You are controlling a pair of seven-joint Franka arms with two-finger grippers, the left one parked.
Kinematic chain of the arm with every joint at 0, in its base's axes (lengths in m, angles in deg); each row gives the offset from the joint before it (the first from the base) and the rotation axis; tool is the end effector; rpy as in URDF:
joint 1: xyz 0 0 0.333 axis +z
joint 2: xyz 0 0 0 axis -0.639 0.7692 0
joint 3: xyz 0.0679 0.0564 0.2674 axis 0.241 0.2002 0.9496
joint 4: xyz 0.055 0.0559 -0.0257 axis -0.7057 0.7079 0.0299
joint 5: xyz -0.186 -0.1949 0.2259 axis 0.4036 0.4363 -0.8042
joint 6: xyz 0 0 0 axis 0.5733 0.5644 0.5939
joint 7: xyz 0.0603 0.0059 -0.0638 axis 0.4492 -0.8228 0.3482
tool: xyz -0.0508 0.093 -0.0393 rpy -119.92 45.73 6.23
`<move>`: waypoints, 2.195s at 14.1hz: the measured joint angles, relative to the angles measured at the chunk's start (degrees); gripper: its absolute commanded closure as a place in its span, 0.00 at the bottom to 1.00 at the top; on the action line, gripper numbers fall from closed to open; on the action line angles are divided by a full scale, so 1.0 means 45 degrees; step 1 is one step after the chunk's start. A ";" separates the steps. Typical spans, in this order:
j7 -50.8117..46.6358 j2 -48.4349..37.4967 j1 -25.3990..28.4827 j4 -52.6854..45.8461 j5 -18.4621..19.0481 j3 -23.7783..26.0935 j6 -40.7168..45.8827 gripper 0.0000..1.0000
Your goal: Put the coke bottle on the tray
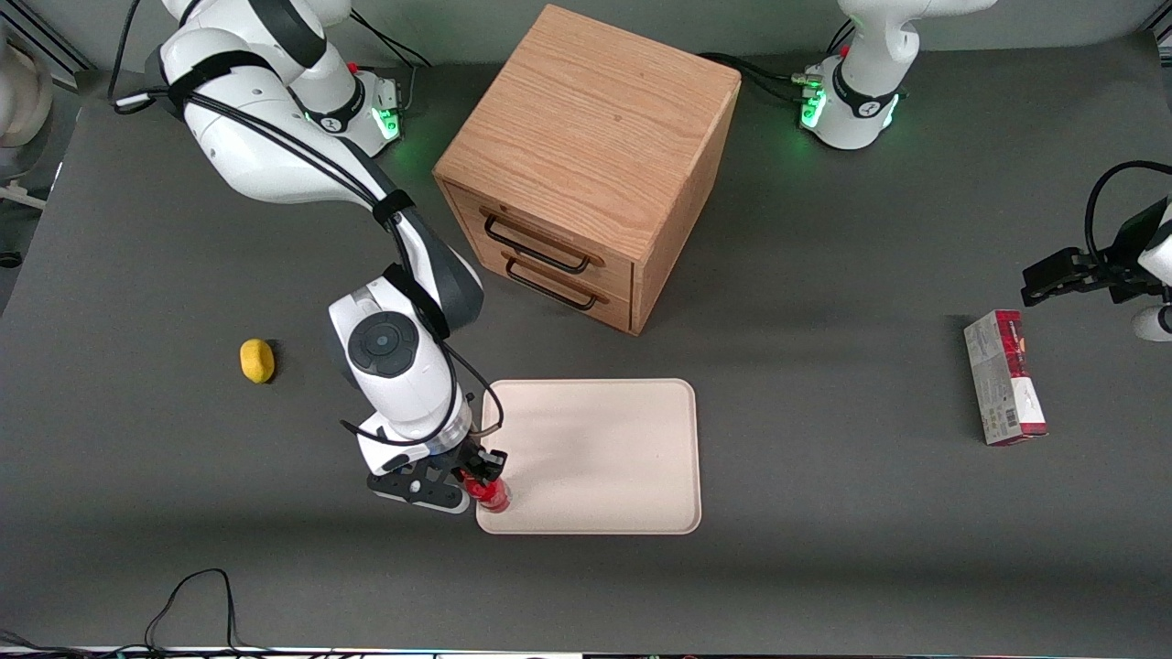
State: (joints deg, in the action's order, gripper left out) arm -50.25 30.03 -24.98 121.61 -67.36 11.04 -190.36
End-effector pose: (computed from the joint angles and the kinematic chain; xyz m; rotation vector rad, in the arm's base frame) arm 0.6526 0.3070 0.3108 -3.0309 0.3637 -0.4153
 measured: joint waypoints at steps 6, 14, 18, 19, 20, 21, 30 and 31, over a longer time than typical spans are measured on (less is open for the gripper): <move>0.0000 0.0028 0.0020 0.0306 0.0098 0.0026 -0.0797 0.00; 0.0336 -0.1449 0.0025 0.0281 0.0053 -0.0124 0.1158 0.00; 0.3774 -0.4249 0.0277 0.1769 -0.2643 -0.1917 0.3650 0.00; 0.4770 -0.5130 0.0090 0.2438 -0.3044 -0.2218 0.4268 0.00; 0.5697 -0.5999 -0.0125 0.3055 -0.3304 -0.2495 0.4948 0.00; 0.6541 -0.6862 -0.0265 0.3628 -0.3505 -0.2891 0.5665 0.00; 0.9912 -1.2472 -0.0397 0.7293 -0.4793 -0.6040 0.8080 0.00; 0.9912 -1.2514 -0.0352 0.7322 -0.4796 -0.6018 0.8079 0.00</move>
State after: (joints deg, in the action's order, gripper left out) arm -5.65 -26.28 -26.56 154.56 -88.94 -16.04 -154.00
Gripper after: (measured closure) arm 0.000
